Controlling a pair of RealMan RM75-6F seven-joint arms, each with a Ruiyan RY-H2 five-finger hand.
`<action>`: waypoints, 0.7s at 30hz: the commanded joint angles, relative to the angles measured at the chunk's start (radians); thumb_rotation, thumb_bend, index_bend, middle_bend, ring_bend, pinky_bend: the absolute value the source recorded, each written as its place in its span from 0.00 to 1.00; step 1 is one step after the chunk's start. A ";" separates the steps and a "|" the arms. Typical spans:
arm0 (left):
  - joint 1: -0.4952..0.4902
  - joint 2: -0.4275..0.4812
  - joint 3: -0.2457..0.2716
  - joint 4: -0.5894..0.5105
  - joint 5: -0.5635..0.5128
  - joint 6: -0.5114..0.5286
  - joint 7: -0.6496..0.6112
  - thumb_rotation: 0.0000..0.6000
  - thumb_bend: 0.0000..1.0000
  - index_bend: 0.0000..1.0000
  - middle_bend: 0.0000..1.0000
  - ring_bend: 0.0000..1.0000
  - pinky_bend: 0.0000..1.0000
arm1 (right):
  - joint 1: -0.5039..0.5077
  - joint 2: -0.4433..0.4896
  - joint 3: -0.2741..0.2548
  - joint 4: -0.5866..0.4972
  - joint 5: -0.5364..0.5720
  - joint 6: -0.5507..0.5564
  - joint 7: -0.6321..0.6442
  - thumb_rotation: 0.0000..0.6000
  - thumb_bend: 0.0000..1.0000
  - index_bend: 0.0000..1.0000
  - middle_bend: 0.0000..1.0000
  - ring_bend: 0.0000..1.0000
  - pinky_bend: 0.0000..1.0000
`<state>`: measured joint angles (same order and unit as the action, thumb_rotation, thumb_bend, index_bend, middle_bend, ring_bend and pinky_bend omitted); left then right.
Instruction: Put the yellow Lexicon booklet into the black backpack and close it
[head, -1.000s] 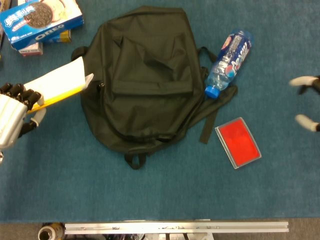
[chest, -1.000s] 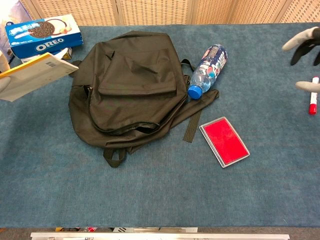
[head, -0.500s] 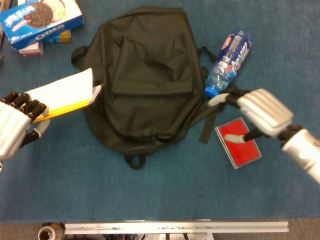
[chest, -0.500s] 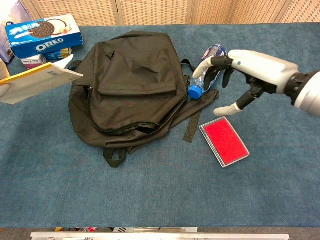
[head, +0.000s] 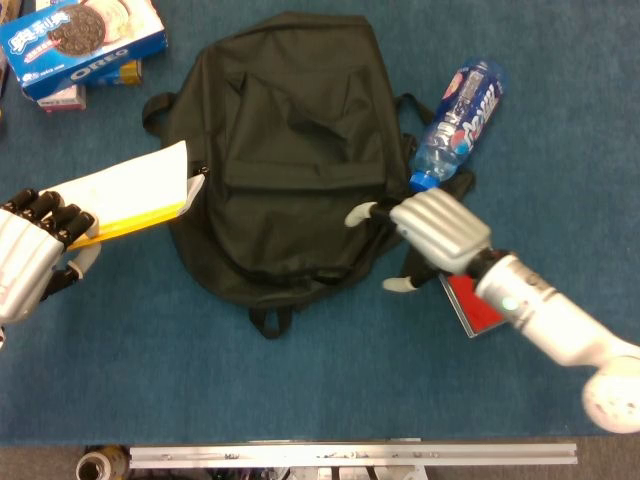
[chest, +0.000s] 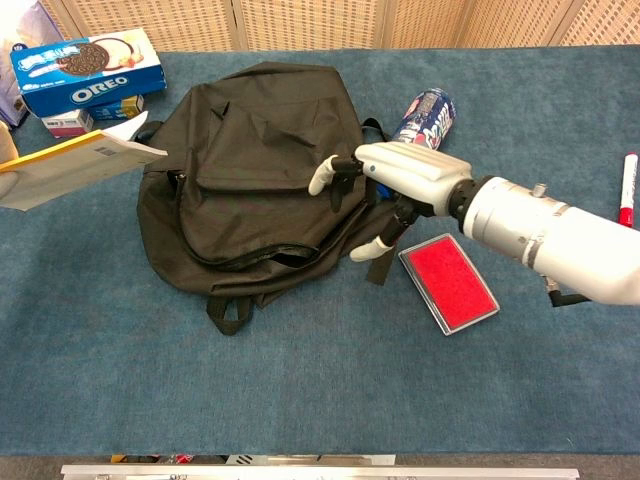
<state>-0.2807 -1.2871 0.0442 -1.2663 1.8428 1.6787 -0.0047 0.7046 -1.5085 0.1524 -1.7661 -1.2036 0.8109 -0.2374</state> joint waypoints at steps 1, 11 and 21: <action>0.000 -0.003 0.000 0.006 0.000 -0.003 -0.003 1.00 0.36 0.77 0.67 0.52 0.57 | 0.037 -0.062 0.009 0.043 0.037 0.004 -0.043 1.00 0.03 0.30 0.44 0.30 0.41; 0.002 -0.005 -0.006 0.025 -0.006 -0.003 -0.024 1.00 0.36 0.77 0.67 0.52 0.57 | 0.104 -0.197 0.018 0.150 0.116 0.014 -0.126 1.00 0.03 0.32 0.44 0.30 0.41; 0.001 -0.009 -0.009 0.041 -0.009 -0.004 -0.036 1.00 0.36 0.77 0.67 0.52 0.57 | 0.143 -0.275 0.023 0.230 0.149 0.018 -0.144 1.00 0.10 0.33 0.44 0.30 0.41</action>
<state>-0.2796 -1.2964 0.0350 -1.2259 1.8338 1.6751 -0.0409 0.8424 -1.7766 0.1729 -1.5440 -1.0576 0.8269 -0.3802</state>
